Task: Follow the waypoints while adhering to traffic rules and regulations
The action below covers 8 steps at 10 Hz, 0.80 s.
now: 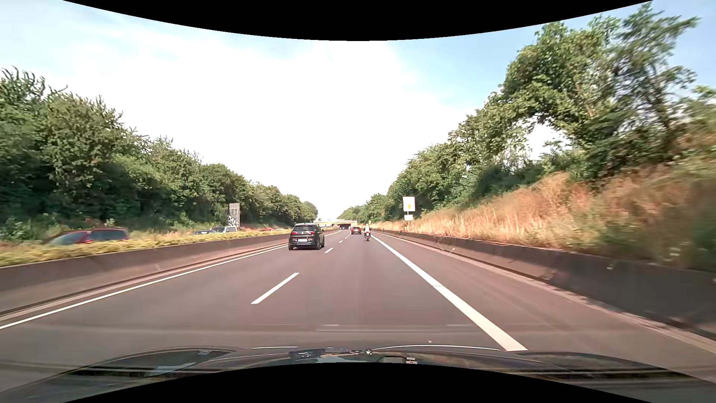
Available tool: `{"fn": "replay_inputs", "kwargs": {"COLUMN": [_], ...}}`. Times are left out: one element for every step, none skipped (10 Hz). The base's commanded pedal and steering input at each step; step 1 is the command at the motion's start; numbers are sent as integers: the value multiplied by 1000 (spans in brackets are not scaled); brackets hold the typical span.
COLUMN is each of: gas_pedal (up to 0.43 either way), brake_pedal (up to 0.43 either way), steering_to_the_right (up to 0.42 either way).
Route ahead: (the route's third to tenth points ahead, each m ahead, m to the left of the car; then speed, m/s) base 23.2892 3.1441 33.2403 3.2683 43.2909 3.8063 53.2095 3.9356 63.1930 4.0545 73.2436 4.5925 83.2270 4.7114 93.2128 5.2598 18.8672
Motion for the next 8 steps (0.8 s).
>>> {"fn": "replay_inputs", "kwargs": {"gas_pedal": [0,0,0,0,0,0,0,0], "brake_pedal": [0,0,0,0,0,0,0,0], "steering_to_the_right": [-6,-6,-6,-6,-6,-6,-5,-6]}}
